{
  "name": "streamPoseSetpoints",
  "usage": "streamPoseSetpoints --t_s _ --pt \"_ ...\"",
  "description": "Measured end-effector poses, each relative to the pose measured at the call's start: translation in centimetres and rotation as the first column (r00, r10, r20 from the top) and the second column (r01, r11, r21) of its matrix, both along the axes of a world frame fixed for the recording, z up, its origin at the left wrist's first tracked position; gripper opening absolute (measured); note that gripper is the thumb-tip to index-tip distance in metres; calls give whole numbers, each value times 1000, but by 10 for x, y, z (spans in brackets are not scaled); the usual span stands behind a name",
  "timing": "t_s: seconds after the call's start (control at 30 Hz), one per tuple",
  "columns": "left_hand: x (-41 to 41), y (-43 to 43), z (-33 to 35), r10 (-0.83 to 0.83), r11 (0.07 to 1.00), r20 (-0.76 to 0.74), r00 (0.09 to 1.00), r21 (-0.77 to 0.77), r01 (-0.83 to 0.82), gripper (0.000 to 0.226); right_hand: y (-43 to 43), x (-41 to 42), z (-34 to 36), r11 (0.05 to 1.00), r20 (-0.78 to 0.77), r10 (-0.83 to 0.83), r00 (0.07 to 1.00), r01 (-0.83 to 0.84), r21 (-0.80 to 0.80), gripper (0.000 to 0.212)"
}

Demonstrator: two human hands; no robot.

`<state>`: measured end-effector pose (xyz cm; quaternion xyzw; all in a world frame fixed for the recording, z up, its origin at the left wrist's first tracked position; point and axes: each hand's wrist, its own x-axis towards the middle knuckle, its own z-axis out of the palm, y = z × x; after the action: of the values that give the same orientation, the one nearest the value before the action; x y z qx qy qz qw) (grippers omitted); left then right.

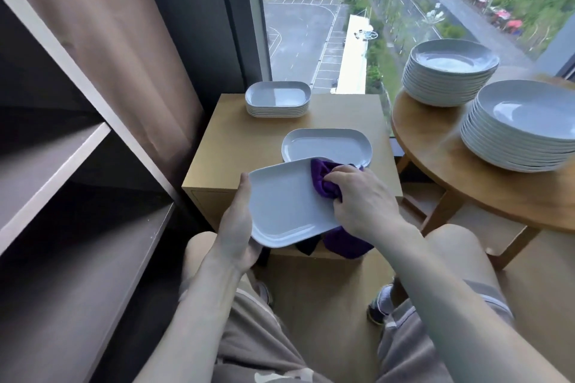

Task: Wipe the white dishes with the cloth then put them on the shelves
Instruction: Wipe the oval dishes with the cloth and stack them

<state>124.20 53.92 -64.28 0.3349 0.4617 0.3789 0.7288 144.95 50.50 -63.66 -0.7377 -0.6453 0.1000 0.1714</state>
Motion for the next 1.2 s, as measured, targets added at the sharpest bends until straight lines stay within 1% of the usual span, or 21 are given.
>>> streamPoseSetpoints --t_s 0.07,0.13,0.23,0.33,0.43,0.6,0.7,0.83,0.97,1.1,1.2 --pt "3 -4 0 -10 999 -8 1000 -32 10 41 5 3 2 1000 -6 15 1000 -16 -15 46" --pt "4 -3 -1 -27 999 1 1000 -43 27 32 7 7 4 999 -13 35 999 -35 -26 46" --pt "6 2 5 -71 997 -21 997 -27 71 33 8 15 7 998 -45 60 997 -61 -21 51" --pt "14 11 8 -87 996 -88 992 -14 86 34 5 28 10 999 -116 31 993 -27 39 55" --pt "27 22 11 -56 998 -150 987 8 58 32 0 43 12 993 -188 -29 982 50 110 56" --pt "53 53 10 64 998 -207 976 23 -61 26 -7 69 10 974 -269 -76 960 128 185 52" --pt "67 73 10 133 991 -225 965 21 -132 30 -9 84 8 966 -321 -99 942 168 196 51" --pt "83 96 9 164 986 -249 955 40 -159 35 -6 101 1 958 -364 -141 921 220 186 53" --pt "90 115 0 160 987 -259 952 52 -152 41 -4 105 -6 959 -377 -158 913 232 160 53" --pt "95 129 -12 168 986 -300 939 57 -158 44 -3 103 -14 965 -393 -157 906 226 135 52" --pt "98 138 -19 209 977 -359 910 114 -179 44 -2 100 -16 967 -401 -145 905 215 137 51"
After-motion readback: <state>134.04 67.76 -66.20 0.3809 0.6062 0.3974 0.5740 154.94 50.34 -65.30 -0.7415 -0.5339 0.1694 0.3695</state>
